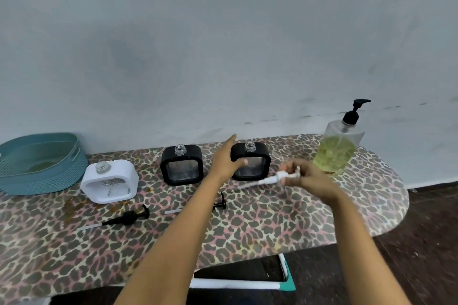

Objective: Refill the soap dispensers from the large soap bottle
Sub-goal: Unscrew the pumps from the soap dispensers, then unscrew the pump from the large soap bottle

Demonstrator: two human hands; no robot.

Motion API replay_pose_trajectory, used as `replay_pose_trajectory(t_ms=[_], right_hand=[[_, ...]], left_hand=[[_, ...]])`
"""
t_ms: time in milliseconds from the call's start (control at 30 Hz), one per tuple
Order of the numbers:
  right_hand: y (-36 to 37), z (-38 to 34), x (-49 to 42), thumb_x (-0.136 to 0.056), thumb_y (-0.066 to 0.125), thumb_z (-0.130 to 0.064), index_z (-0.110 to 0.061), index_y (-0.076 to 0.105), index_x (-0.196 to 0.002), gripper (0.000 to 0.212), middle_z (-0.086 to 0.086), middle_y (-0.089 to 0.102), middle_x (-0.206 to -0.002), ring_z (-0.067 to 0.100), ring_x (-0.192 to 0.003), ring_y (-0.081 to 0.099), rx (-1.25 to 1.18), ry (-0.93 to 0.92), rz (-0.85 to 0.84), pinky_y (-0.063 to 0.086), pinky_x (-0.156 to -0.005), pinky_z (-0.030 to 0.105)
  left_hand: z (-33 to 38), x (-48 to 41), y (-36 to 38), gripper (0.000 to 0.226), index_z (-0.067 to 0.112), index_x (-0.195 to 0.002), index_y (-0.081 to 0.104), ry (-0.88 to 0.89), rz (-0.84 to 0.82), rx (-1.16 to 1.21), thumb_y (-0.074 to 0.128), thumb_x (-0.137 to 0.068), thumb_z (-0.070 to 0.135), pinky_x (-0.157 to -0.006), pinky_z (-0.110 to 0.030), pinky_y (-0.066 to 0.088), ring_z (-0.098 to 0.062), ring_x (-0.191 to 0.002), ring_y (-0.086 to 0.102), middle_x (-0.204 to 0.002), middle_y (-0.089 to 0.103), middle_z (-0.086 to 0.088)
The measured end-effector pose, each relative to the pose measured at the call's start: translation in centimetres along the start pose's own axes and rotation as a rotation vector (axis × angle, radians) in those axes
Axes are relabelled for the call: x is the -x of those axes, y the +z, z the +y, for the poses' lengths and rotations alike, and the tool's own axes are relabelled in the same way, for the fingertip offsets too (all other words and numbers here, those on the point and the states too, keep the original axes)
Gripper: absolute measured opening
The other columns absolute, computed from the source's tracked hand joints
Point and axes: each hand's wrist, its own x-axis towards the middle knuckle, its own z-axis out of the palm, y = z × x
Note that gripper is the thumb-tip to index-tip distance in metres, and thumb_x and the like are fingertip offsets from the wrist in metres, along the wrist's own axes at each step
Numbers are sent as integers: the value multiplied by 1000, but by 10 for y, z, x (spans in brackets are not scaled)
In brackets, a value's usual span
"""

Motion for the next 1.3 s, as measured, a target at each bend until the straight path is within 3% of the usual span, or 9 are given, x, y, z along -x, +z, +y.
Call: replay_pose_trajectory(t_ms=[300, 367, 467, 567, 633, 767, 900, 1000, 1300], right_hand=[[34, 52, 0, -80, 73, -2, -10, 62, -103, 27, 14, 64, -104, 27, -90, 66, -9, 166, -9, 57, -83, 42], [27, 42, 6, -81, 71, -5, -11, 61, -104, 27, 10, 64, -104, 27, -89, 66, -9, 114, 29, 57, -72, 31], [0, 20, 15, -83, 72, -15, -12, 63, -97, 17, 1, 64, -93, 15, -82, 62, 22, -71, 490, 50, -66, 19], [-40, 6, 15, -80, 75, -25, -12, 63, -101, 27, 7, 63, -99, 19, -84, 59, -13, -145, 1072, 54, -78, 38], [-68, -2, 9, -79, 76, -29, -10, 59, -112, 41, 9, 56, -113, 19, -92, 55, 36, -143, 1177, 51, -83, 36], [-111, -18, -15, -76, 78, -32, -6, 53, -125, 61, 13, 50, -125, 24, -107, 53, 197, -47, 1038, 46, -91, 35], [-123, -25, -28, -77, 77, -23, -4, 64, -110, 41, 9, 65, -109, 18, -92, 57, 256, -37, 884, 40, -73, 15], [-121, -27, -28, -75, 77, -16, -7, 67, -99, 28, 5, 68, -93, 6, -71, 55, 209, -86, 895, 38, -58, 2], [-99, -31, -29, -73, 77, -17, -9, 71, -92, 22, -3, 65, -76, 1, -64, 54, 284, -193, 863, 40, -60, 3]], left_hand=[[9, 34, 13, 57, 14, -138, 36, 60, 358, 1, 61, -89, 29, -103, -22, 28, -15, -129, 38, -142, 39, -2], [17, 42, 21, 47, 13, -131, 42, 132, 468, 32, 60, -90, 26, -103, -22, 34, -11, -121, 43, -133, 45, -1], [33, 48, 36, 31, 12, -118, 49, 308, 591, 85, 58, -90, 20, -96, -23, 46, -7, -107, 51, -115, 51, 3], [55, 41, 53, 28, 13, -113, 50, 388, 525, 141, 61, -88, 20, -89, -23, 49, -8, -100, 55, -108, 53, 5], [71, 31, 69, 34, 13, -115, 49, 386, 400, 156, 64, -86, 22, -88, -24, 50, -8, -100, 55, -109, 53, 4], [95, 9, 108, 55, 13, -130, 40, 328, 94, 46, 67, -84, 28, -99, -29, 43, -13, -116, 49, -128, 48, -1], [112, -9, 137, 72, 12, -141, 28, 257, -79, -40, 68, -83, 28, -107, -34, 35, -21, -132, 37, -145, 35, -7], [119, -19, 145, 78, 12, -143, 24, 223, -116, -30, 70, -81, 25, -109, -35, 32, -23, -136, 32, -148, 31, -8], [119, -37, 147, 81, 9, -141, 25, 200, -117, 26, 73, -77, 24, -96, -31, 40, -26, -126, 42, -137, 42, -10]])
